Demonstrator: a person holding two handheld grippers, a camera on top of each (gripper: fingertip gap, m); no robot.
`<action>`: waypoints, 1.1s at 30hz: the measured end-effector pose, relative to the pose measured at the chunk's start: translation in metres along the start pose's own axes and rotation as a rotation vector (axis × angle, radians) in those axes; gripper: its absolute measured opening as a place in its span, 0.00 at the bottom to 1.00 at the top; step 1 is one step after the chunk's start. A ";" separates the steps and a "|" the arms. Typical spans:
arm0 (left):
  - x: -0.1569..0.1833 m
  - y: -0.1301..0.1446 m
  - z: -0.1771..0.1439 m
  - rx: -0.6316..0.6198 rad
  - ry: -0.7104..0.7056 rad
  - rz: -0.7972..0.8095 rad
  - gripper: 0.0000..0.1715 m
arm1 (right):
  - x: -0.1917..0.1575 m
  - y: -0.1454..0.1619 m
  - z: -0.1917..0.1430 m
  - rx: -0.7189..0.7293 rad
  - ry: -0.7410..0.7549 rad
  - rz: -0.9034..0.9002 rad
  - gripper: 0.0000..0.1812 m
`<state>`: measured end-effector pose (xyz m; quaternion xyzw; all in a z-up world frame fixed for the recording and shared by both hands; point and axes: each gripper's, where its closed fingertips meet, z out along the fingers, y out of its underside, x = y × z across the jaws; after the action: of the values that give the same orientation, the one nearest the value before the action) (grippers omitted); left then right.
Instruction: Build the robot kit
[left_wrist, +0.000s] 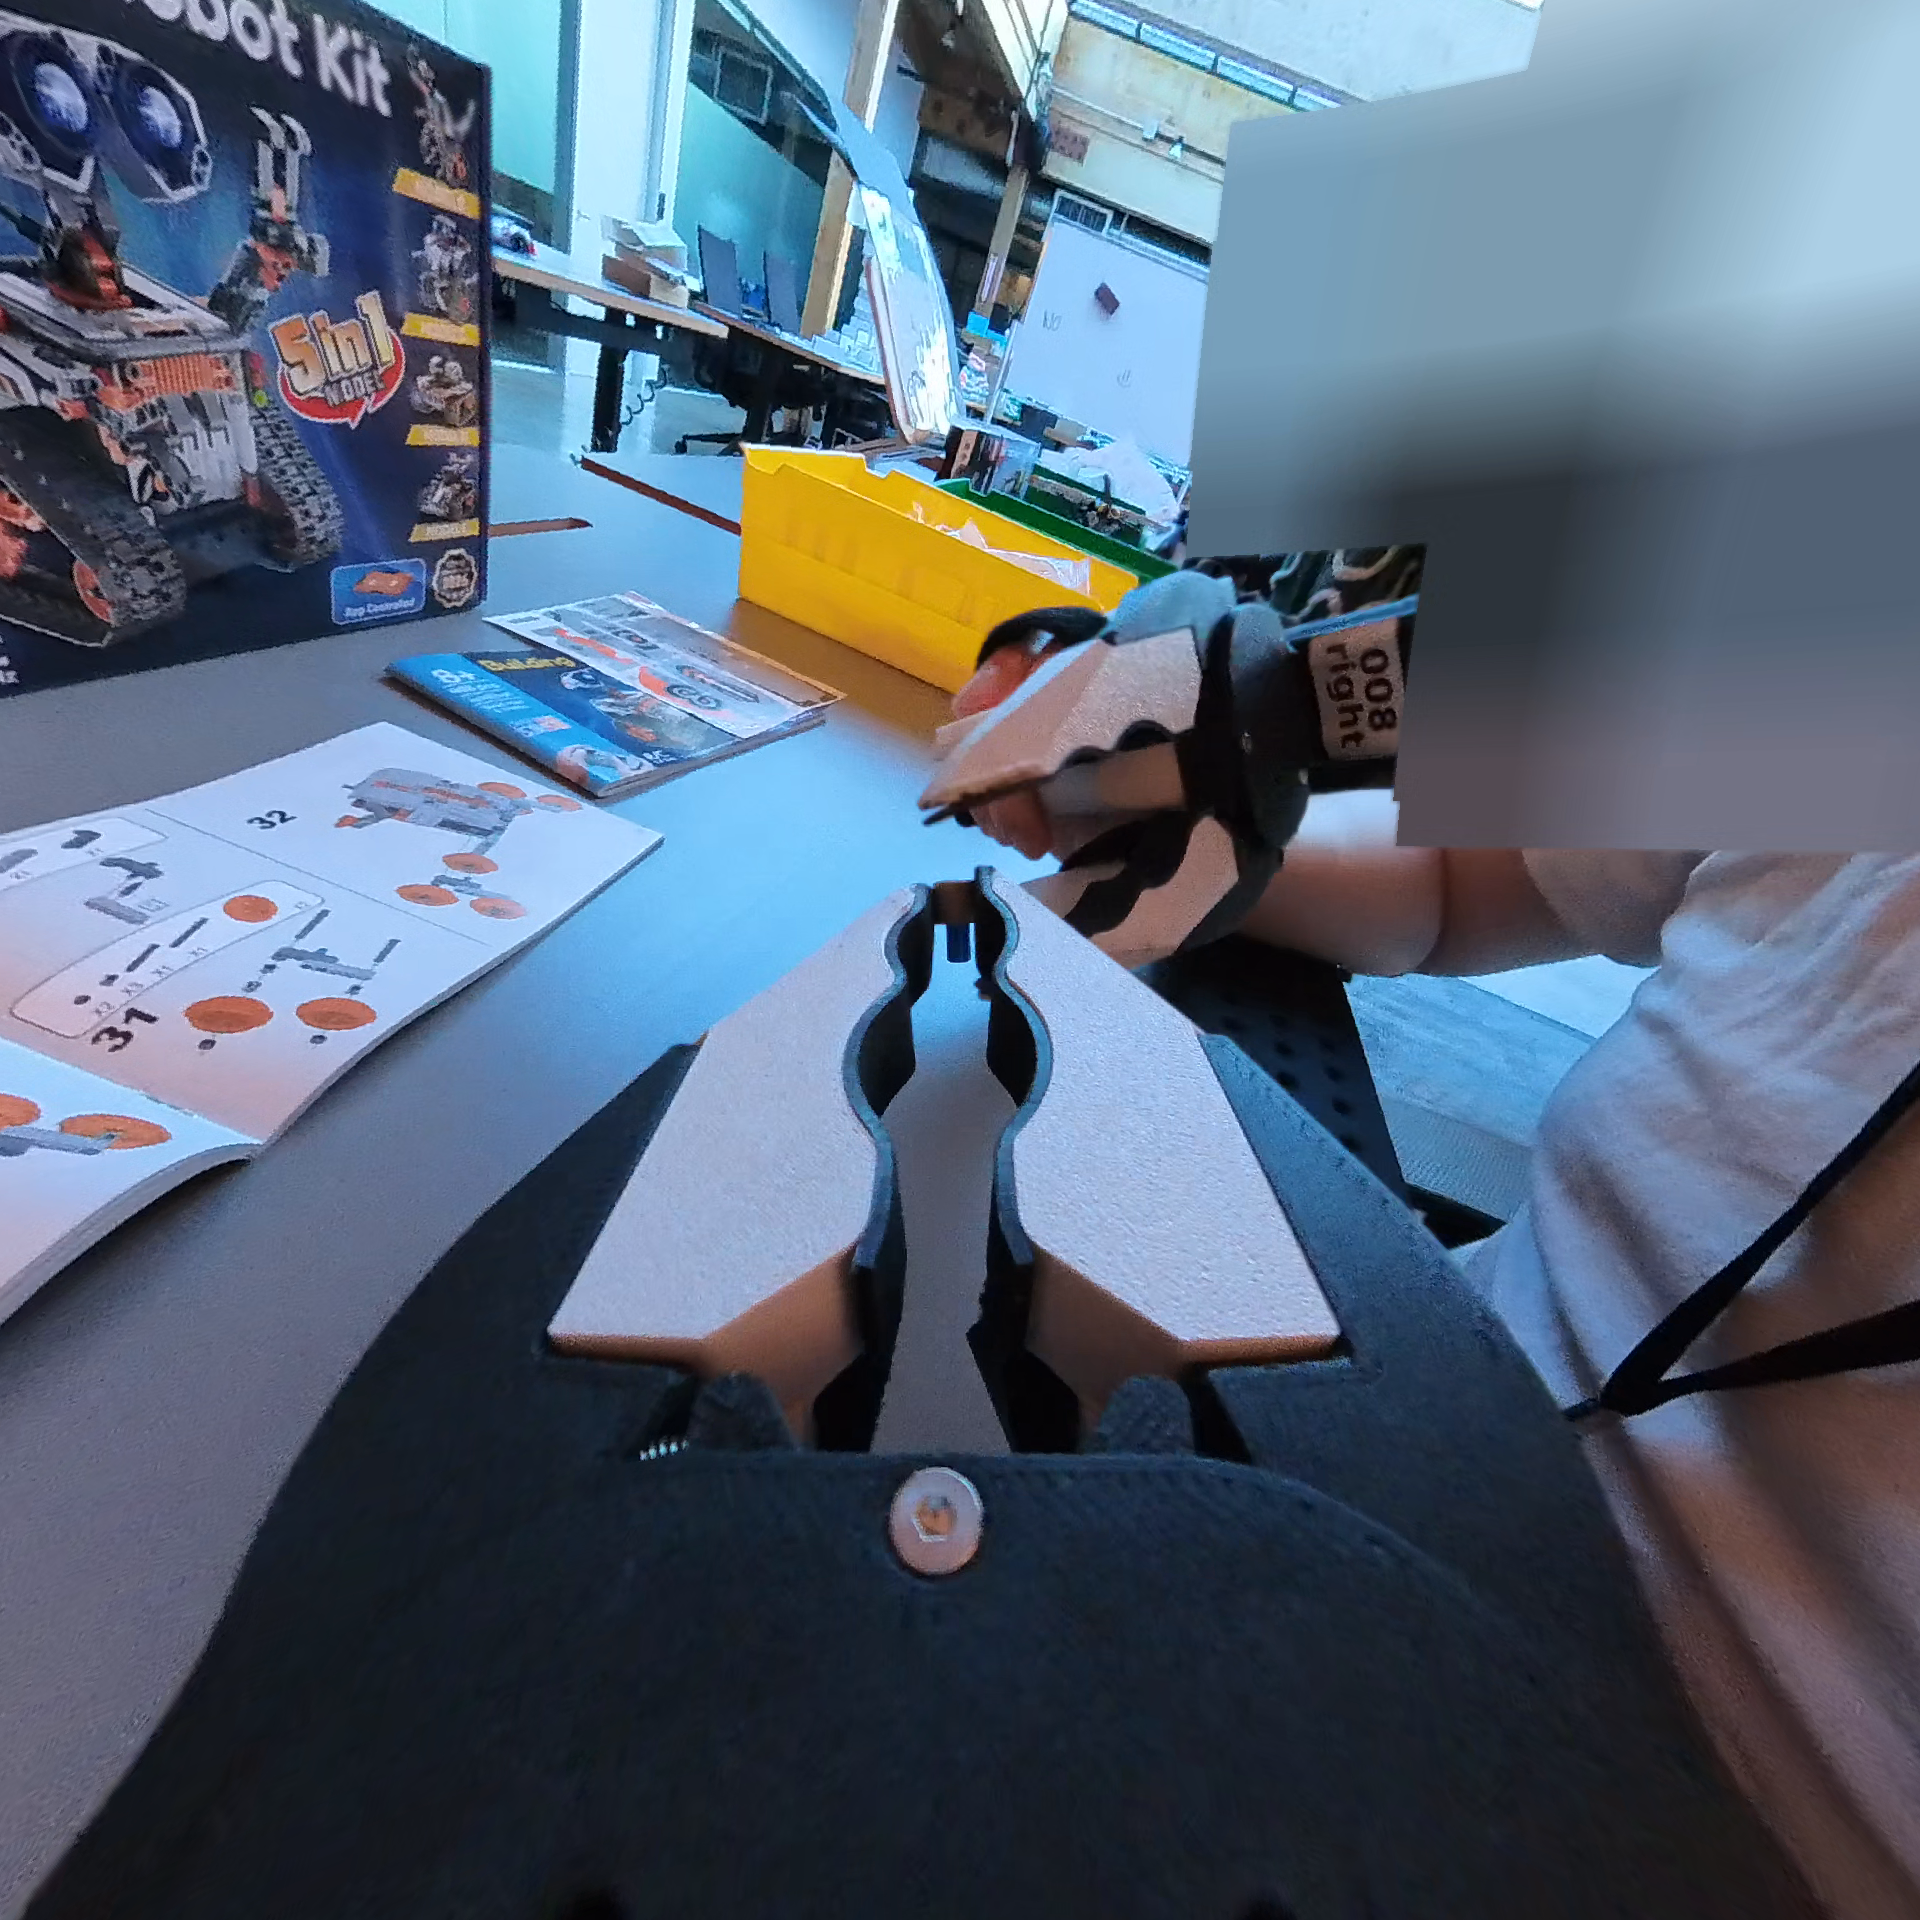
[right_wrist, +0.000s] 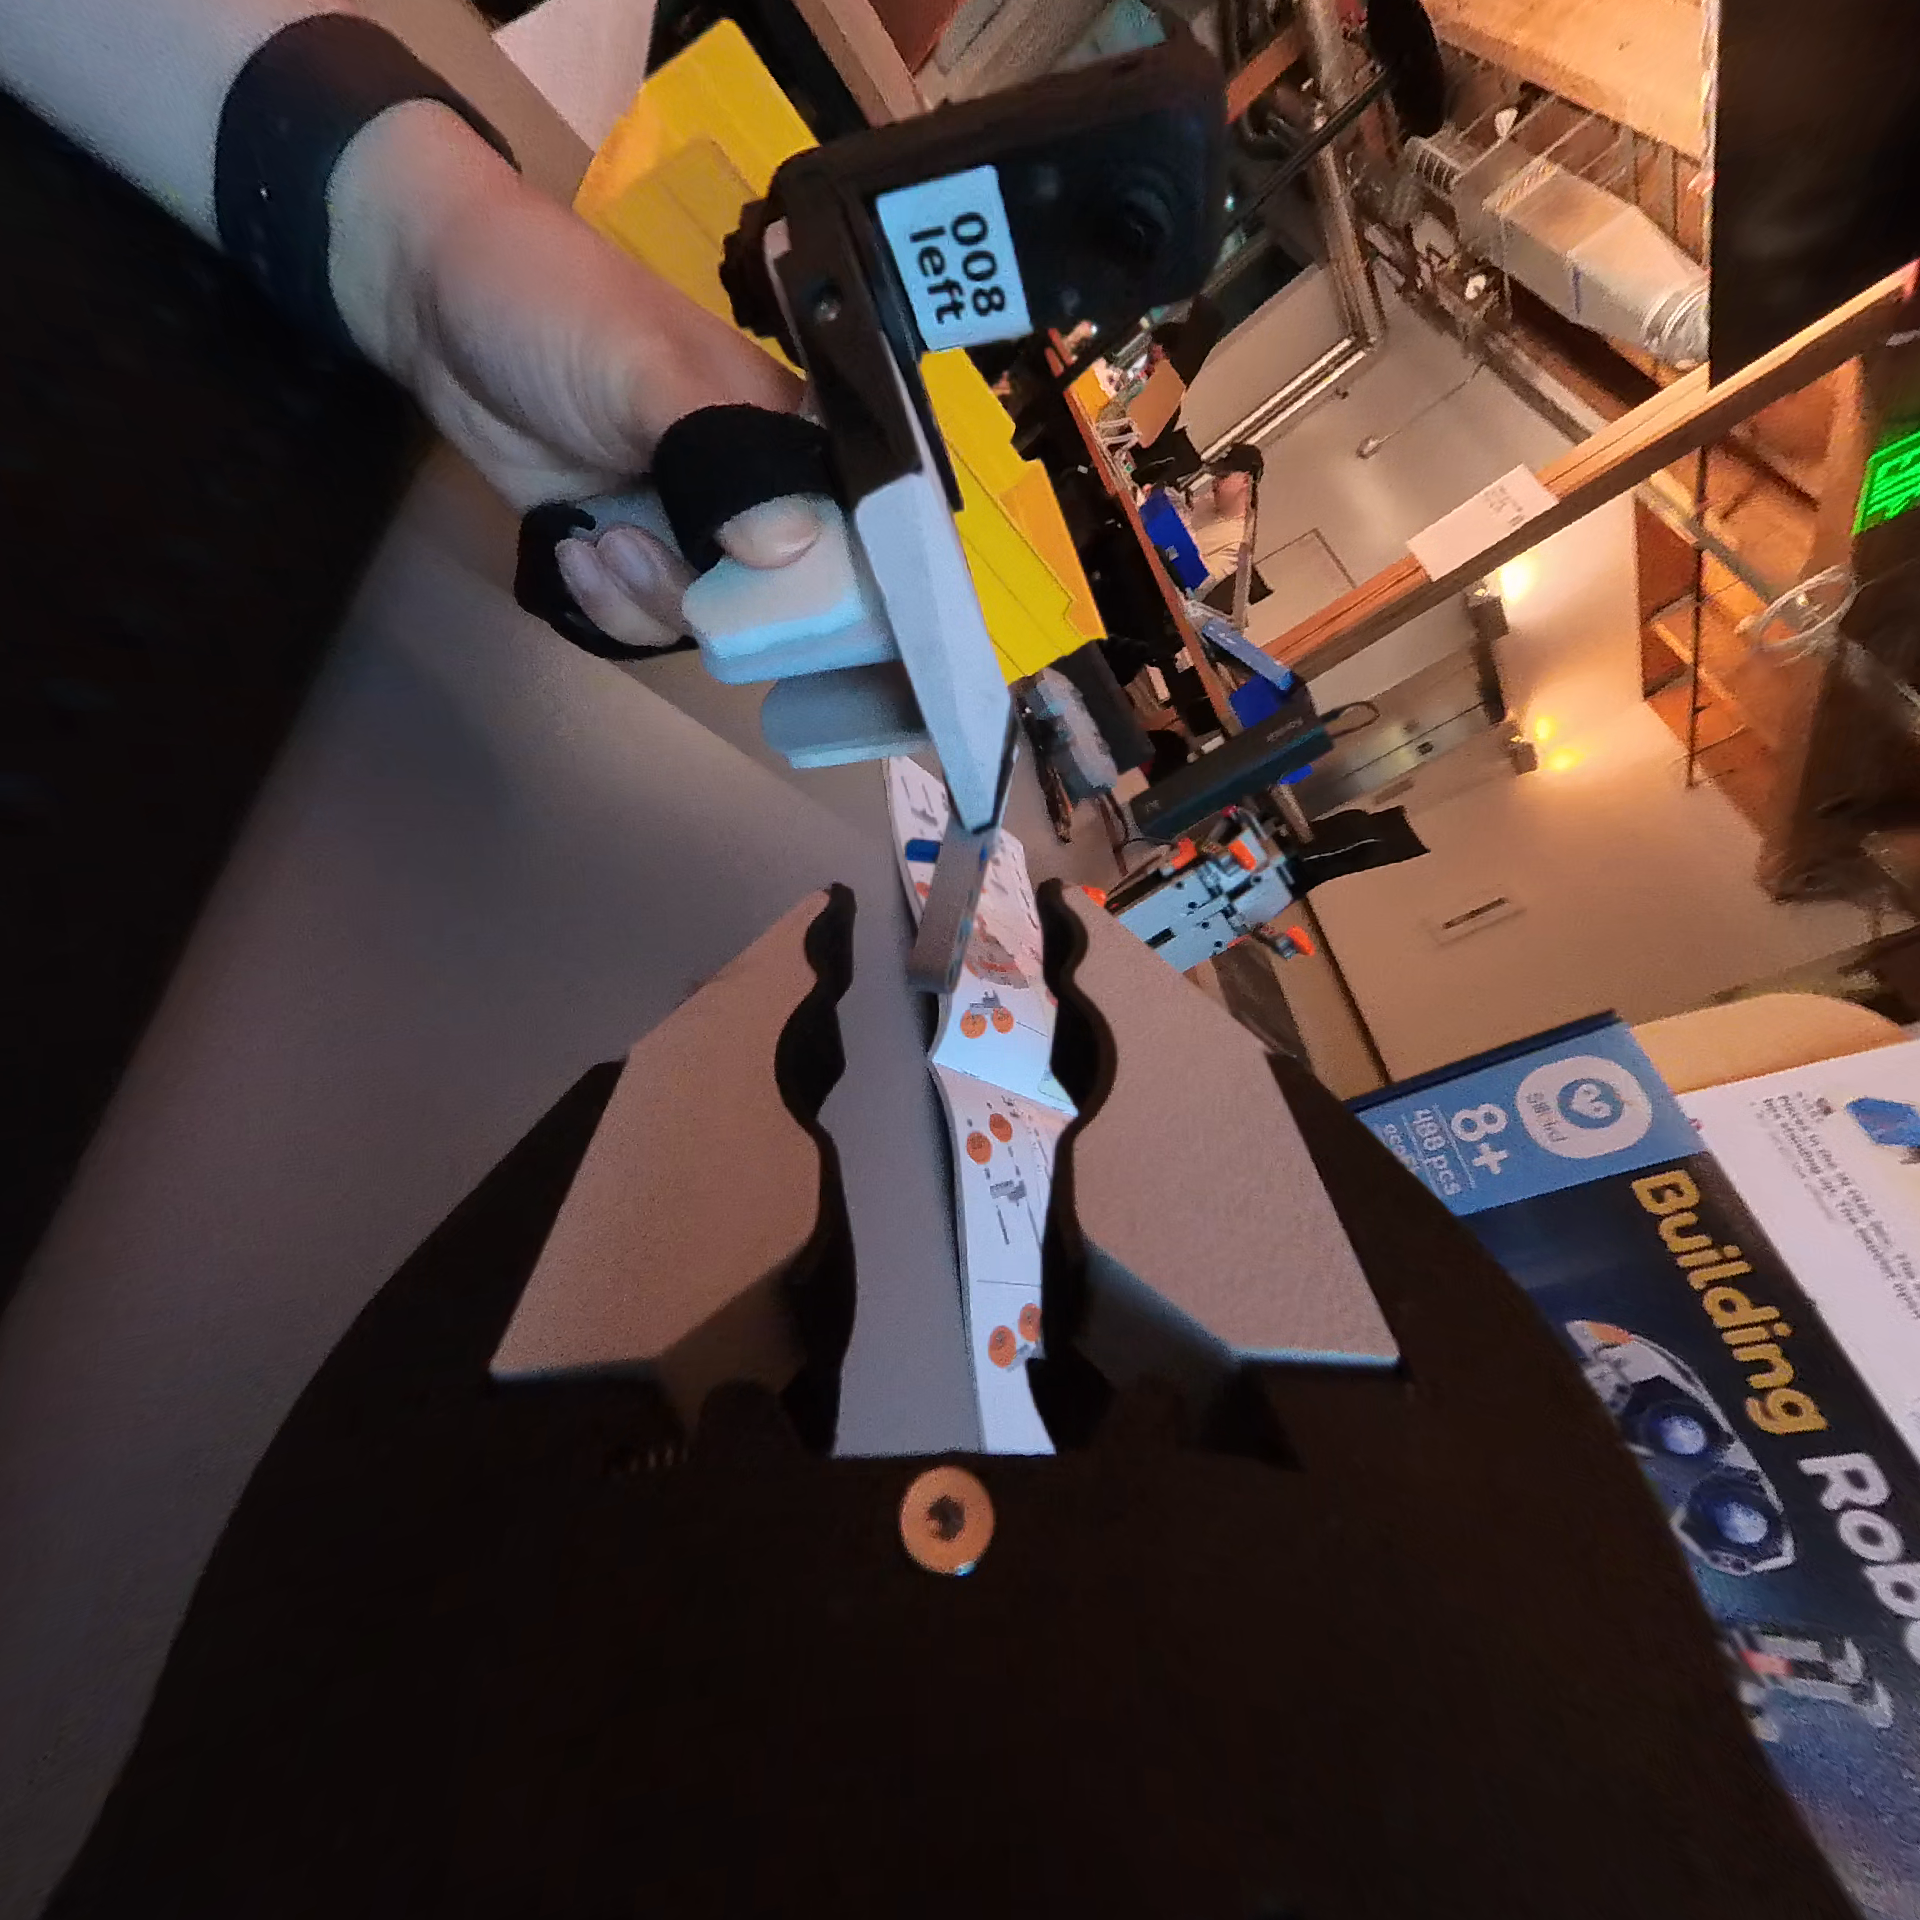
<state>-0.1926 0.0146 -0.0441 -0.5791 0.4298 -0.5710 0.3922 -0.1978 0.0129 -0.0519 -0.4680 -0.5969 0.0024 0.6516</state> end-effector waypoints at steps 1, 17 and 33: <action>0.000 0.001 0.000 -0.006 0.000 -0.004 0.02 | -0.001 -0.002 0.000 0.011 0.002 -0.007 0.18; 0.000 0.010 0.003 -0.042 0.036 -0.089 0.02 | -0.007 0.001 0.001 0.033 -0.072 0.092 0.05; -0.001 0.016 0.005 -0.077 0.058 -0.161 0.02 | -0.013 0.003 0.001 0.016 -0.126 0.102 0.05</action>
<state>-0.1887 0.0098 -0.0600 -0.6096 0.4147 -0.6003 0.3101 -0.2004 0.0079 -0.0636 -0.4915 -0.6122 0.0699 0.6154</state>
